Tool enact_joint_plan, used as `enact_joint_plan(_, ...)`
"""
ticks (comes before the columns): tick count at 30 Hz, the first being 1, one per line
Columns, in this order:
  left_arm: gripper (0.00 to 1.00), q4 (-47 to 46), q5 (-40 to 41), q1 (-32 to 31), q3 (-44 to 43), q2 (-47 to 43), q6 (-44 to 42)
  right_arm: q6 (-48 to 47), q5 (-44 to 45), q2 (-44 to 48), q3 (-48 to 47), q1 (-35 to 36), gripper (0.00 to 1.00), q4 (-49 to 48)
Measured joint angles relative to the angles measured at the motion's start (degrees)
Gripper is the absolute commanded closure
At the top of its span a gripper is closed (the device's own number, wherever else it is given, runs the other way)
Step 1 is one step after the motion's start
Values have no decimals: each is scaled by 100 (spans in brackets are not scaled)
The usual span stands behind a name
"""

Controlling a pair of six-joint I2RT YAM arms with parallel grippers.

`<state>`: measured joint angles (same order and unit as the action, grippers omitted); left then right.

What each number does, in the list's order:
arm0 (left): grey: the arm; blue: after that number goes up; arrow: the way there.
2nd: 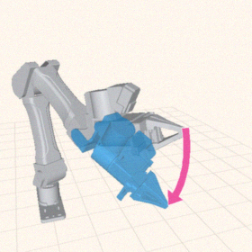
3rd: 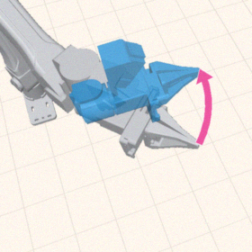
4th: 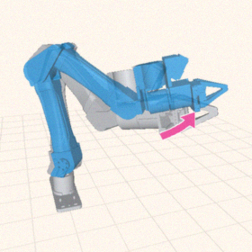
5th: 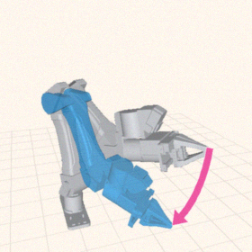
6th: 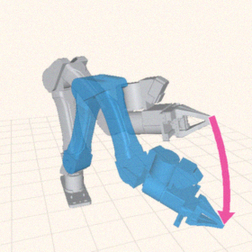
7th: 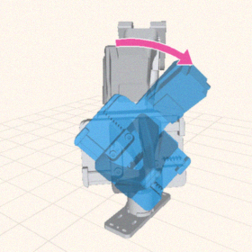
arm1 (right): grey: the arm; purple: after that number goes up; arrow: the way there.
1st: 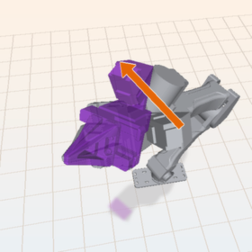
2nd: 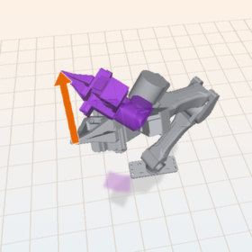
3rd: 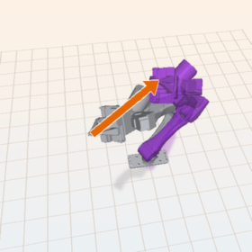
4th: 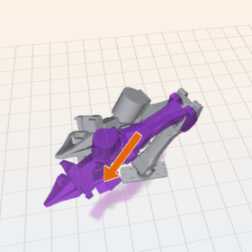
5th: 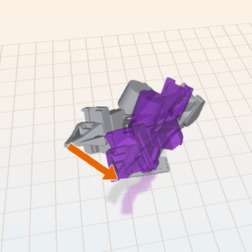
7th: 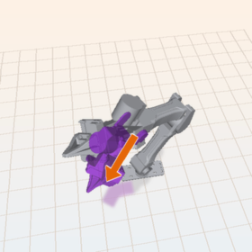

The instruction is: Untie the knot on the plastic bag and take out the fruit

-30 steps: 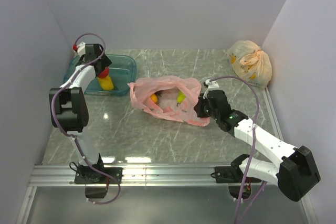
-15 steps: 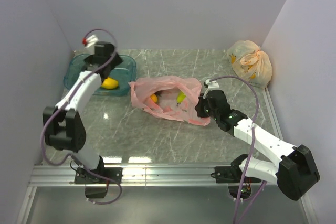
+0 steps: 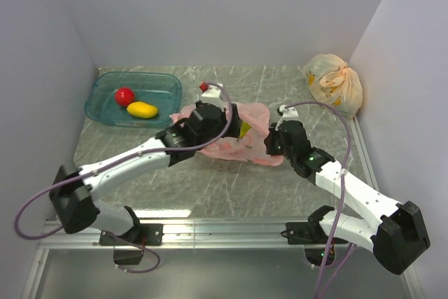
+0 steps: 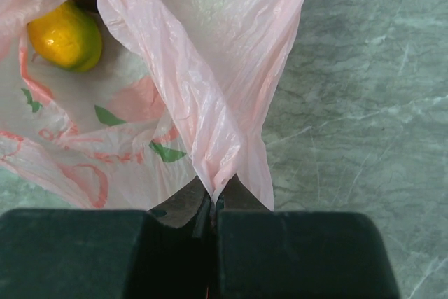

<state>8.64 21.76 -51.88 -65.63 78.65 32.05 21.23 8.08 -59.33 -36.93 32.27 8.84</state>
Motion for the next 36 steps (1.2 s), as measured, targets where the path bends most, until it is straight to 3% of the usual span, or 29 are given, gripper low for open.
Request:
enact_joint_plan(14, 20, -1834, 103, 57, -173, 2942, -225, 81, -177, 208, 0, 0, 100, 321)
enact_joint_plan(19, 11, -2308, -138, 269, -411, 3519, -398, 81, -343, 271, 0, 0, 100, 385)
enact_joint_plan(23, 12, -2597, -367, 348, -898, 3987, -632, 83, -476, 271, 2, 2, 100, 411)
enact_joint_plan(29, 22, -2809, -575, 339, -1416, 4752, -782, 131, -634, 214, 2, 39, 100, 411)
enact_joint_plan(31, 30, -2942, -586, 352, -1456, 4900, -826, 153, -669, 190, 2, 61, 100, 411)
enact_joint_plan(32, 37, -2944, -636, 369, -1486, 4920, -820, 168, -688, 181, 0, 70, 100, 411)
enact_joint_plan(33, 51, -2962, -651, 382, -1502, 4937, -815, 173, -704, 179, 0, 74, 100, 415)
enact_joint_plan(36, 74, -3045, -717, 422, -1493, 4953, -769, 190, -695, 184, 2, 76, 100, 420)
